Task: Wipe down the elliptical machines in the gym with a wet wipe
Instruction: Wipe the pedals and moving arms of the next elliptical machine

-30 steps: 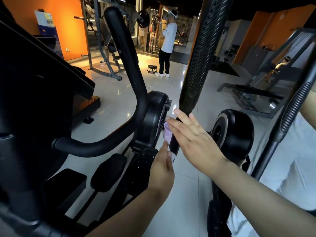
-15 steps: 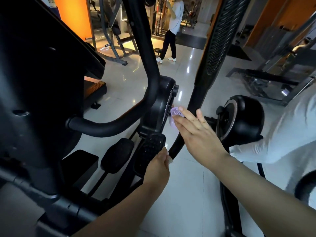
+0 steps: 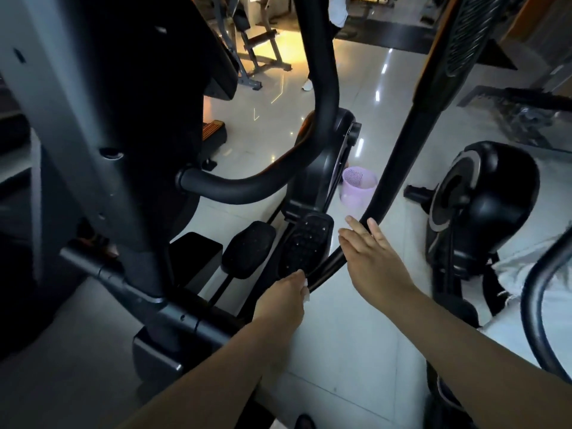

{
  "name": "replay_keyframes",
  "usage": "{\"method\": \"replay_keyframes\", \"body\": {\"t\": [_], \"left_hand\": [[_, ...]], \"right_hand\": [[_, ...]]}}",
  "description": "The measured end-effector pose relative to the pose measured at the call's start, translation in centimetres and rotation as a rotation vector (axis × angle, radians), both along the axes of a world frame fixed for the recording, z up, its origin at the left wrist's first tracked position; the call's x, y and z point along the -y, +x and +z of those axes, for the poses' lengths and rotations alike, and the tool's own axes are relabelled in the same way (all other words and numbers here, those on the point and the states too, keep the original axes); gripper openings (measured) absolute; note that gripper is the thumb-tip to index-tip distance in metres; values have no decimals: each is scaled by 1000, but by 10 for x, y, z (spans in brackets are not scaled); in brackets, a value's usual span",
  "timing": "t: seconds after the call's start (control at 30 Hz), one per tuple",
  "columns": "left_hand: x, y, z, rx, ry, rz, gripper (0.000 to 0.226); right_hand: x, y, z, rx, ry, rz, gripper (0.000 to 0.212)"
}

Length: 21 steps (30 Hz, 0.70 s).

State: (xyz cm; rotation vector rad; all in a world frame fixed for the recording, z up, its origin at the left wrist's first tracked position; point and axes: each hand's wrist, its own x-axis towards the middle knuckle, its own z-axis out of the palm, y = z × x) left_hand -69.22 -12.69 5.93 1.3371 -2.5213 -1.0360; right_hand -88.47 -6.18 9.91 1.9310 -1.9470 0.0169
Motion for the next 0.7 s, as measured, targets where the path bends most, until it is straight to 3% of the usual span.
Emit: {"method": "replay_keyframes", "body": {"t": [0.13, 0.23, 0.4, 0.57, 0.7], "left_hand": [[-3, 28, 5, 160, -61, -25, 14], [-9, 47, 9, 268, -153, -11, 14], [-16, 74, -7, 370, -264, -5, 54], [-28, 83, -7, 366, -281, 1, 68], [-34, 88, -6, 209, -180, 133, 76]], "right_hand": [[3, 21, -27, 176, 14, -29, 38], [6, 57, -46, 473, 122, 37, 40], [6, 121, -62, 934, 303, 192, 47], [5, 146, -67, 1030, 290, 238, 51], [3, 145, -78, 963, 255, 260, 50]]}}
